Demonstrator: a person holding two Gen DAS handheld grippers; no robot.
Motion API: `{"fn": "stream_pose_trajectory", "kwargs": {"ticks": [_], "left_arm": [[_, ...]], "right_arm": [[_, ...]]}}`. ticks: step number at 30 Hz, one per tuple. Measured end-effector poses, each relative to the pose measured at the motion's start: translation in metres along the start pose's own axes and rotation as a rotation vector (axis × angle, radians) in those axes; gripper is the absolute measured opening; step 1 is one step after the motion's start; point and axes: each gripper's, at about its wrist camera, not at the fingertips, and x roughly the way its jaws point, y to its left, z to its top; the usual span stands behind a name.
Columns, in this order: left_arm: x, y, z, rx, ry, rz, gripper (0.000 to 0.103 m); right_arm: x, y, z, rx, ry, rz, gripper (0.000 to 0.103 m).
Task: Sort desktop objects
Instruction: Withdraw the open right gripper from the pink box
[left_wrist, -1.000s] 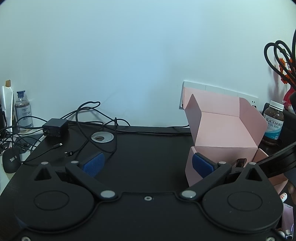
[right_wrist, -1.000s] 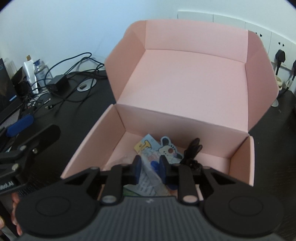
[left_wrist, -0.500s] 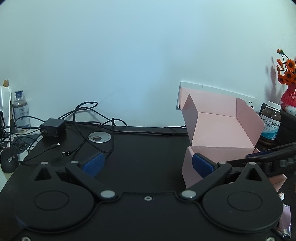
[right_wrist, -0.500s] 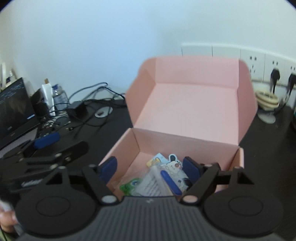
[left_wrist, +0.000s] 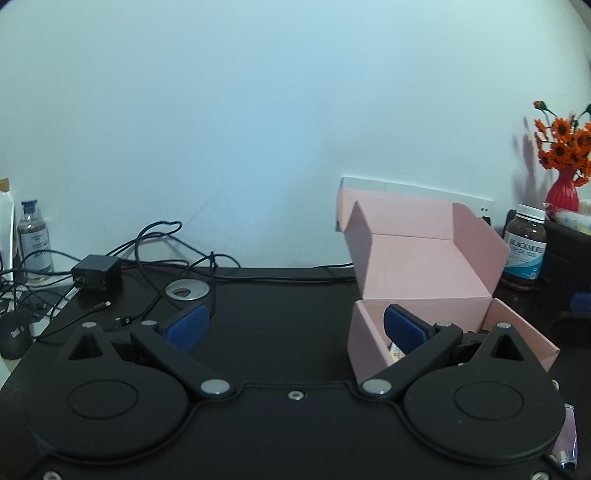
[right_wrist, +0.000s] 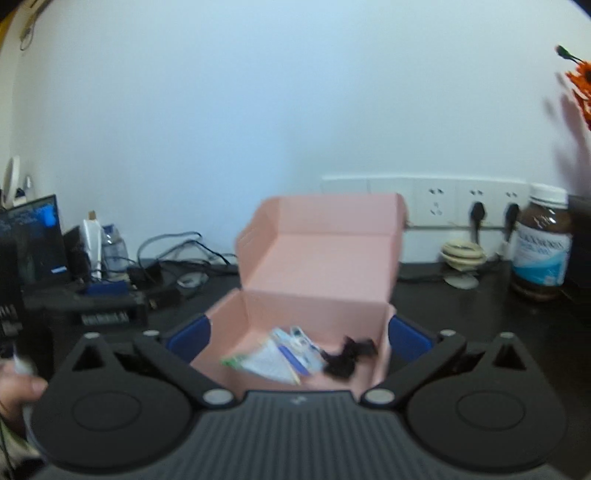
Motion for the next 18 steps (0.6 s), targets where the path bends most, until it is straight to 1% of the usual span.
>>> {"fn": "stream_pose_trajectory", "kwargs": {"ticks": [7,10,18], "left_arm": [[-0.003,-0.014,-0.004,0.083,-0.006,-0.008,0.103],[-0.002,-0.018,-0.005,0.104,0.004,-0.023,0.103],[-0.003,-0.019,-0.007,0.112,0.033,-0.058,0.103]], "right_arm": [[-0.004,-0.021,-0.024,0.034,0.004,-0.092,0.102],[-0.003,-0.027,-0.030,0.059,0.027,-0.098,0.102],[-0.011,-0.042,-0.033,0.159,-0.006,-0.090,0.102]]}}
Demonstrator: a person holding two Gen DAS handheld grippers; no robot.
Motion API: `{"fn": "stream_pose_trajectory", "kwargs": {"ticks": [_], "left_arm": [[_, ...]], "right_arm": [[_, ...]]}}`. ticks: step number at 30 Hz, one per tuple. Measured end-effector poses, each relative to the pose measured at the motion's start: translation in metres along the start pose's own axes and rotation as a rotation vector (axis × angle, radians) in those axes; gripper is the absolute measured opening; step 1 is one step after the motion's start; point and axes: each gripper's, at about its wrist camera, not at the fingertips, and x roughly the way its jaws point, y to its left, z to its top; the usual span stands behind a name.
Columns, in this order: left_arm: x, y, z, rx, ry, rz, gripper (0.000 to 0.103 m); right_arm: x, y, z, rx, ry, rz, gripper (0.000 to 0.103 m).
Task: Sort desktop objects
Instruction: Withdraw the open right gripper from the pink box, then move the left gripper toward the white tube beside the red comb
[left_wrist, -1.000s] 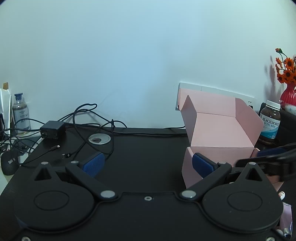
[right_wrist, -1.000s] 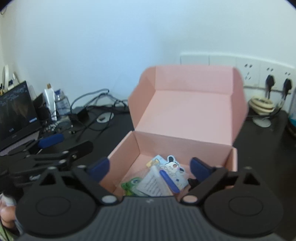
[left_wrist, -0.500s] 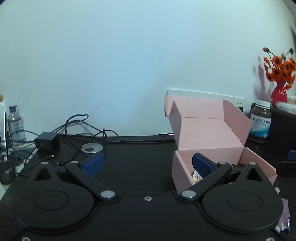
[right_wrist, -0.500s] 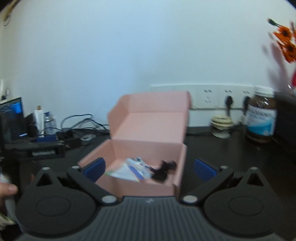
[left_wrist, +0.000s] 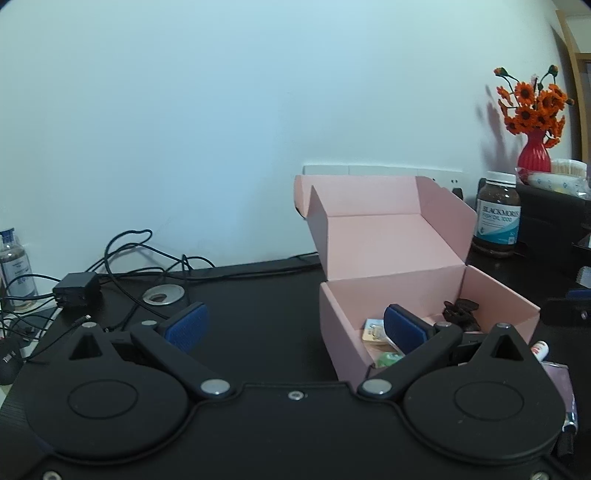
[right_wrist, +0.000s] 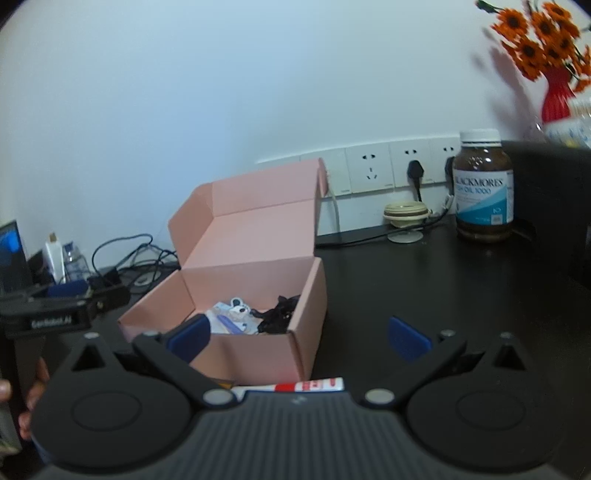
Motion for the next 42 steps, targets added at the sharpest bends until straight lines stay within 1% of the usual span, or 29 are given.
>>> {"fn": "stream_pose_trajectory", "kwargs": {"ticks": [5,15,18,21,23,27,31,37,40,42], "left_arm": [[-0.002,-0.005,0.000,0.003,0.042,0.013,0.103],[-0.028,-0.008,-0.008,-0.007,0.109,0.013,0.103],[-0.036,-0.012,-0.011,0.020,0.119,0.023,0.103],[-0.045,-0.019,-0.014,0.066,0.113,0.044,0.103],[-0.051,-0.023,-0.015,0.090,0.108,0.043,0.103],[-0.062,-0.032,-0.018,0.109,0.103,0.015,0.103],[-0.072,-0.047,-0.021,0.148,0.100,-0.035,0.103],[-0.086,-0.082,-0.035,0.295,0.093,-0.138,0.103],[-0.093,-0.097,-0.043,0.380,0.071,-0.163,0.103],[-0.094,-0.103,-0.045,0.408,0.071,-0.183,0.101]], "right_arm": [[-0.001,-0.008,0.000,0.044,0.003,0.014,0.102],[-0.002,-0.016,-0.001,0.096,0.009,0.029,0.102],[-0.002,-0.017,-0.001,0.102,0.008,0.037,0.102],[-0.003,-0.017,-0.001,0.098,0.006,0.044,0.102],[-0.003,-0.017,0.000,0.098,0.009,0.048,0.102],[-0.002,-0.019,0.000,0.111,0.018,0.065,0.102],[-0.001,-0.022,0.000,0.130,0.023,0.081,0.102],[-0.001,-0.025,0.000,0.147,0.030,0.094,0.102],[0.000,-0.026,0.000,0.154,0.032,0.099,0.102],[0.000,-0.026,0.000,0.159,0.034,0.101,0.102]]}}
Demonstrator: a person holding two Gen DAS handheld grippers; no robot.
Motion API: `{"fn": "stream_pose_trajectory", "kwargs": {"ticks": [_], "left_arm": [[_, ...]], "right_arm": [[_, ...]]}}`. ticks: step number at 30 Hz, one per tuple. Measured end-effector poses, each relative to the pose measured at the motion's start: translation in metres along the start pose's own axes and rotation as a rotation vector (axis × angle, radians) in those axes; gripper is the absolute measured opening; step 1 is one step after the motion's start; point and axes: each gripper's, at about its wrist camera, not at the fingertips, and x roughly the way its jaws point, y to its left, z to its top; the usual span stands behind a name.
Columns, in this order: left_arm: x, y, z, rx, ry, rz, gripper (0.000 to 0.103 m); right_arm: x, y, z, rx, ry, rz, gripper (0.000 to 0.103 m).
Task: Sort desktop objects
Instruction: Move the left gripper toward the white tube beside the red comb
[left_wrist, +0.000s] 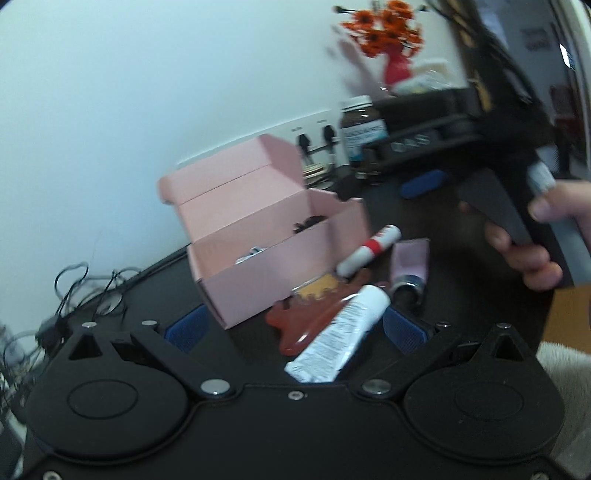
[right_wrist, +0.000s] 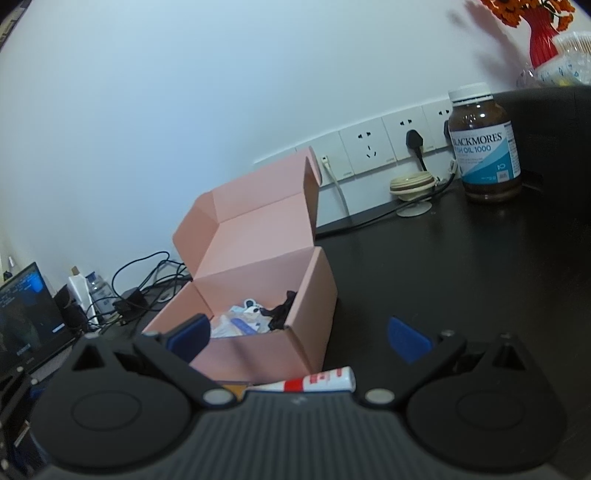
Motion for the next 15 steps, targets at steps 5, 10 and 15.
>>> {"fn": "stream_pose_trajectory", "kwargs": {"ticks": [5,10,15], "left_arm": [[0.007,-0.001,0.004,-0.027,0.020,-0.044,0.098],[0.014,0.002,0.005,-0.063,0.047,-0.058,0.092],[0.019,0.015,0.004,-0.132,0.065,-0.082,0.078]], "right_arm": [[0.001,-0.002,0.000,0.012,0.006,0.004,0.102],[0.001,-0.004,0.000,0.027,0.009,0.008,0.102],[-0.001,-0.004,0.000,0.027,-0.003,0.009,0.102]]}}
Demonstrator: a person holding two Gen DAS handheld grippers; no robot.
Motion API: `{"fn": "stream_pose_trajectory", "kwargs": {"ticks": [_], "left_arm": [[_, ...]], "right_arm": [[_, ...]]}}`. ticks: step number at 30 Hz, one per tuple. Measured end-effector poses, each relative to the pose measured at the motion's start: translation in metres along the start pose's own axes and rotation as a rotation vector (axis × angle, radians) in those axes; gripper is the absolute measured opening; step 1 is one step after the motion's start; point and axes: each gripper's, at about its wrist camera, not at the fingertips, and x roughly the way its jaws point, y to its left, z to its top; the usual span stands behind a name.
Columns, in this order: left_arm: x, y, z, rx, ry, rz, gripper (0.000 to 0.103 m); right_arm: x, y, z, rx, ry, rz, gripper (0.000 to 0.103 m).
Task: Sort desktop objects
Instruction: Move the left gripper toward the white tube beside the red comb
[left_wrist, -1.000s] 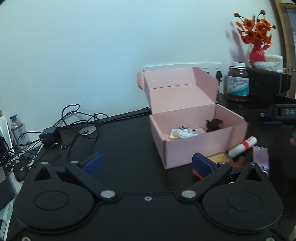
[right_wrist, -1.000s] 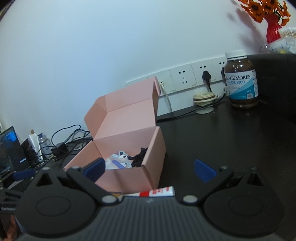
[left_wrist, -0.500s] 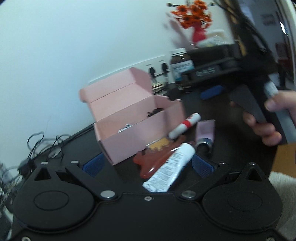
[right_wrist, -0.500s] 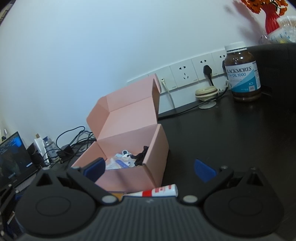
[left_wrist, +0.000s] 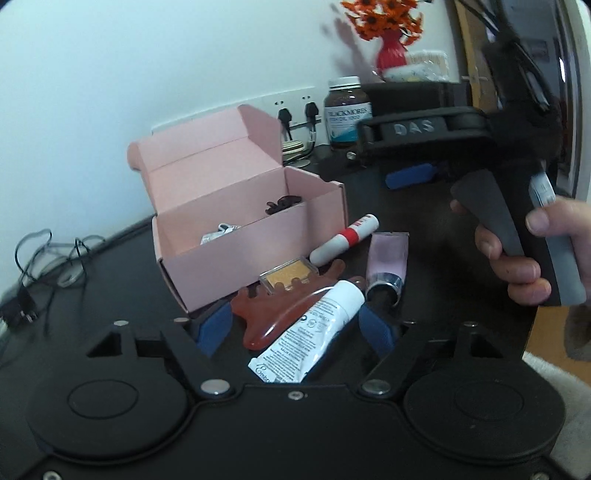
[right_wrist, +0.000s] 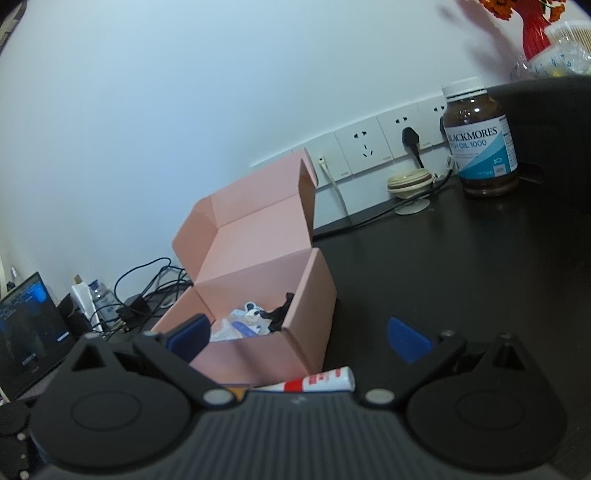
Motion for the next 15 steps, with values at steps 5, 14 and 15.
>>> {"fn": "stream_pose_trajectory", "kwargs": {"ticks": [5,14,15], "left_arm": [[-0.007,0.011,0.002,-0.043,-0.055,0.047,0.095],[-0.012,0.011,0.010,-0.026,-0.054,0.040,0.103],[-0.010,0.011,0.011,-0.022,-0.039,0.039,0.103]], "right_arm": [[0.002,0.000,0.000,-0.002,0.011,0.002,0.102],[0.003,0.000,0.000,-0.004,0.017,-0.001,0.102],[0.003,0.000,0.000,-0.004,0.018,-0.001,0.102]]}}
